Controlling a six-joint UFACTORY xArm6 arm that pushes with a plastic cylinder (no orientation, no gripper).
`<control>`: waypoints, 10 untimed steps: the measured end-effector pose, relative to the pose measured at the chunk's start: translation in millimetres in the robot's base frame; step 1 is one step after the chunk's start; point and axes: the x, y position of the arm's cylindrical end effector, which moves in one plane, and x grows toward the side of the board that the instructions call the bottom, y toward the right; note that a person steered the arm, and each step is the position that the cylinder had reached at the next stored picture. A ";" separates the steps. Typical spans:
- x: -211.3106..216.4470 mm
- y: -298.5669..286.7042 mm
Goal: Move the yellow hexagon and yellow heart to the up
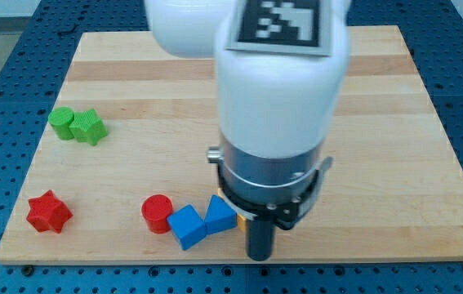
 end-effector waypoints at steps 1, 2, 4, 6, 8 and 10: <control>-22.6 -2.0; -44.5 -6.5; -95.8 -15.9; -100.2 -16.8; -104.7 5.9; -179.2 8.9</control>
